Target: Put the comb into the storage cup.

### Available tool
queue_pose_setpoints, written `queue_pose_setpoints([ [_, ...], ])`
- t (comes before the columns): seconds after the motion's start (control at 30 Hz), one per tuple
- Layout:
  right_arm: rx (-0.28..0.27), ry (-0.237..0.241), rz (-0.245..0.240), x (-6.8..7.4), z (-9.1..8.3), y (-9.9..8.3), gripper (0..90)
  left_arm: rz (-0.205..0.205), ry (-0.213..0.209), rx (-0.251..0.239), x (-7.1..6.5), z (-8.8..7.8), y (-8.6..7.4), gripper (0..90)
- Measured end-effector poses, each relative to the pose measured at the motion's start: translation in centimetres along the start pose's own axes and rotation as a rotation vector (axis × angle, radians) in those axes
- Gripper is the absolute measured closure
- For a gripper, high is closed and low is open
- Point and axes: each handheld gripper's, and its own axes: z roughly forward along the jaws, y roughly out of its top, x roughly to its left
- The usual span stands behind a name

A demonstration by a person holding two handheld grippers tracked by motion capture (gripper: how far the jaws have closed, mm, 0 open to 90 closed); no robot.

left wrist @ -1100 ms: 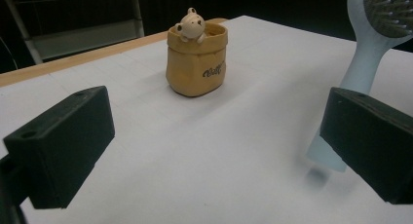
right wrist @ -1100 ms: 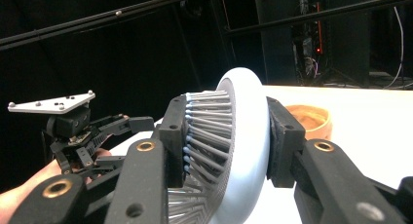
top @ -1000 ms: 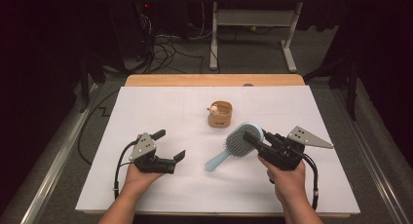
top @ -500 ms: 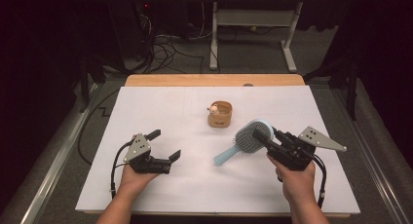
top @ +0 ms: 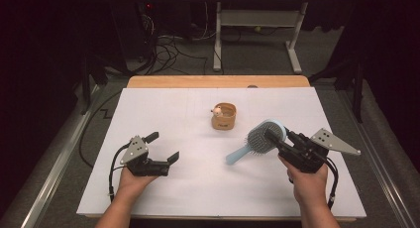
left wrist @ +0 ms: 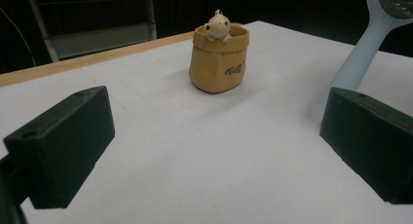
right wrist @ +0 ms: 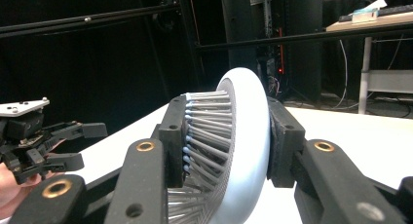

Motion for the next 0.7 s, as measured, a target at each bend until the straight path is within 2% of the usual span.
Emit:
queue_pose_setpoints([
  [0.27, -0.006, -0.029, -0.016, -0.4, -0.4, 0.1, 60.9, 0.006, -0.010, 0.011, 0.0, -0.1, -0.1, 0.1],
  [0.7, -0.021, -0.077, -0.048, -0.8, -1.1, 0.4, 60.8, 0.013, -0.002, 0.018, 0.2, -0.3, -0.2, 0.5],
])
